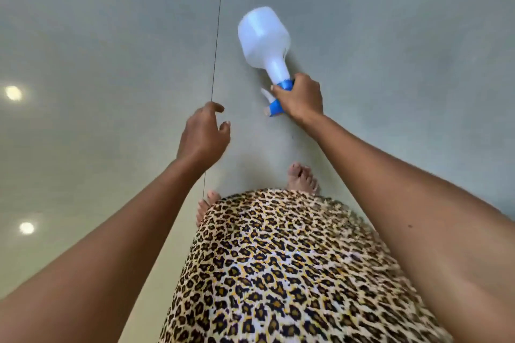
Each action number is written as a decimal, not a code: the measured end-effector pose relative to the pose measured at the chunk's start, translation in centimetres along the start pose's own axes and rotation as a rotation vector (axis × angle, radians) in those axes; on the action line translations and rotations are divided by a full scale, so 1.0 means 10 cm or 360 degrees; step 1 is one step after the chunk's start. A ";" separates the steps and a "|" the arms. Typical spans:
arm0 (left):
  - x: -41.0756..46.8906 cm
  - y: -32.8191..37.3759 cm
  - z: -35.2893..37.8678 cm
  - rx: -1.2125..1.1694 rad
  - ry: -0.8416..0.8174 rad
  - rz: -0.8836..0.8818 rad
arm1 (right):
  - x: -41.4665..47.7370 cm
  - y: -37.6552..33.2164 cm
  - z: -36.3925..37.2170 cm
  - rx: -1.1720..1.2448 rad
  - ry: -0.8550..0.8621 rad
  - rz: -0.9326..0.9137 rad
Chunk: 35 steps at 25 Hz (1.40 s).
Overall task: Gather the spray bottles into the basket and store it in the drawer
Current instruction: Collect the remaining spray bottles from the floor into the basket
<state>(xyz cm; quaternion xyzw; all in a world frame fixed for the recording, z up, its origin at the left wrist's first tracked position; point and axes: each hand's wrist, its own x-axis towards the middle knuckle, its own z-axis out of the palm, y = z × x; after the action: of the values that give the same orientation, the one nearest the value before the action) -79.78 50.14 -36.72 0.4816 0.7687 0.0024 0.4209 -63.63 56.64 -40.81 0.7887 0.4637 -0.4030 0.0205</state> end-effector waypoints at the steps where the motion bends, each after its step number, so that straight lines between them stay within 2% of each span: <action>1: -0.11 0.11 -0.13 -0.0005 0.0005 0.0038 | -0.13 -0.10 -0.14 0.0125 0.0018 0.0060; 3: -0.37 0.36 -0.41 -0.0015 0.0007 0.0138 | -0.43 -0.30 -0.45 0.0324 0.0003 0.0148; 7: -1.04 0.95 -1.00 -0.0176 -0.0003 0.0451 | -1.24 -0.56 -1.07 0.0437 -0.0065 0.0076; 10: -1.69 1.43 -1.53 -0.0300 0.0112 0.0746 | -1.92 -0.81 -1.72 0.0434 -0.0023 0.0004; 13: -2.36 1.81 -2.04 -0.0378 0.0251 0.0880 | -2.55 -1.06 -2.44 0.0525 0.0073 -0.0110; 15: -2.76 2.00 -2.31 -0.0411 0.0372 0.0953 | -3.00 -1.17 -2.87 0.0522 0.0098 -0.0231; 18: -3.30 2.31 -2.77 -0.0569 0.0549 0.1068 | -3.71 -1.26 -3.53 0.0589 0.0188 -0.0566; 22: -4.02 2.70 -3.19 -0.0719 0.0588 0.1176 | -4.62 -1.09 -4.21 0.0513 0.0436 -0.1007; 25: -4.50 2.91 -3.19 -0.0778 0.0461 0.1263 | -5.09 -0.80 -4.46 0.0380 0.0691 -0.1089; 28: -5.02 3.03 -2.99 -0.0880 0.0320 0.1301 | -5.58 -0.40 -4.58 0.0483 0.0962 -0.1062; 31: -5.52 3.09 -2.66 -0.1026 0.0277 0.1282 | -6.04 0.03 -4.64 0.0622 0.1226 -0.0935; 35: -6.56 3.10 -1.82 -0.0882 0.0029 0.1376 | -6.90 0.95 -4.72 0.0795 0.1495 -0.0655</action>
<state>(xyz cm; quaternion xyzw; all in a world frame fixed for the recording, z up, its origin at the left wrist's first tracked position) -56.81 25.38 30.04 0.6258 0.4734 0.3840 0.4866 -44.36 21.07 32.99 0.7576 0.4577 -0.1022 -0.4540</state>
